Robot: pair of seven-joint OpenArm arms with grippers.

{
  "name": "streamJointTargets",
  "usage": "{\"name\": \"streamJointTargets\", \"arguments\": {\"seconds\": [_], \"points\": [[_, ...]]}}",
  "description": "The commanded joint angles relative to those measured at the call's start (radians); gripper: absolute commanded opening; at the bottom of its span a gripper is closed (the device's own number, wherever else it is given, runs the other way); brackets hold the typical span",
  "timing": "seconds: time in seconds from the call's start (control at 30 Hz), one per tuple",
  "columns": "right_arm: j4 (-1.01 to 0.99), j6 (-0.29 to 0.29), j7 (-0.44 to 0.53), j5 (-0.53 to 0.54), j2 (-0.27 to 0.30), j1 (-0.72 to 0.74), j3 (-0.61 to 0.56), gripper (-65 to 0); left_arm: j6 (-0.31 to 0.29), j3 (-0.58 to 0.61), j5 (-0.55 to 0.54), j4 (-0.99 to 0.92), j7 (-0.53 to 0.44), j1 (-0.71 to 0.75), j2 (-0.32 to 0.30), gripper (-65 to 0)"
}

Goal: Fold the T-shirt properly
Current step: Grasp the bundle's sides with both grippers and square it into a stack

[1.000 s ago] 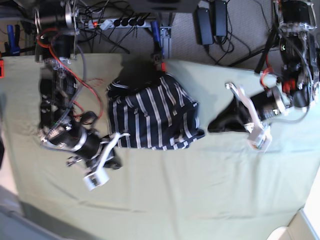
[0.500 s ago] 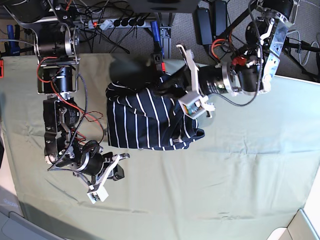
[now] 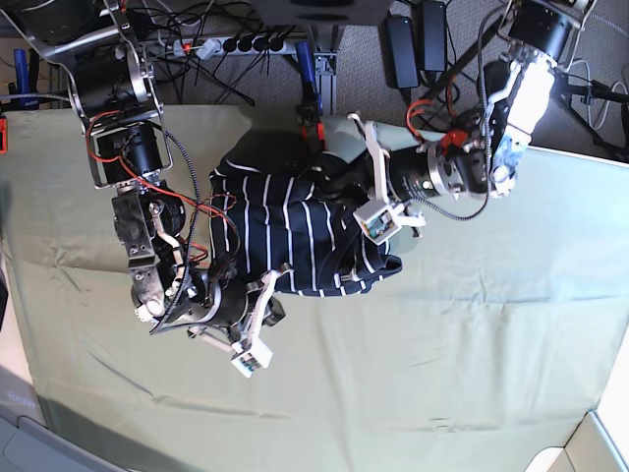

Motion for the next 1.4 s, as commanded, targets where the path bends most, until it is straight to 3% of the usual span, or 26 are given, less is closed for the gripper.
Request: {"name": "streamJointTargets", "arguments": {"seconds": [0.0,0.2,0.37,0.53,0.67,1.03,1.37], "points": [[0.014,0.056,0.017,0.008,0.013,0.029,-0.002,-65.0,-0.009,-0.005,0.006,-0.007,-0.019,-0.02,-0.003,-63.5],[0.014,0.056,0.006,0.016,0.068,0.029,-0.005,-65.0,-0.009,-0.005,0.044,-0.163,-0.023,-0.088,-0.006,-63.5],[0.014,0.056,-0.058,0.103,0.108,0.026,-0.008,-65.0,-0.009,-0.005,0.044,-0.254,-0.023,-0.126,-0.008,-63.5],[0.014,0.06,-0.096,0.17,0.132,0.026,-0.008,-65.0,-0.009,-0.005,0.044,-0.258,-0.023,-0.156,-0.008,-63.5],[0.015,0.063,-0.182,0.253,0.16,0.003,-0.008,-65.0,-0.009,-0.005,0.061,-0.258,-0.023,-0.182,-0.014,-63.5],[0.057,0.074,-0.187,0.38,0.272,-0.148,-0.007,-65.0,-0.009,-0.004,0.13,-0.258,-0.117,-0.264,-0.04,-63.5],[0.253,0.073,-0.208,0.38,0.29,-0.261,-0.007,-65.0,-0.009,-0.004,0.147,-0.266,-0.12,-0.293,0.062,-63.5]]}}
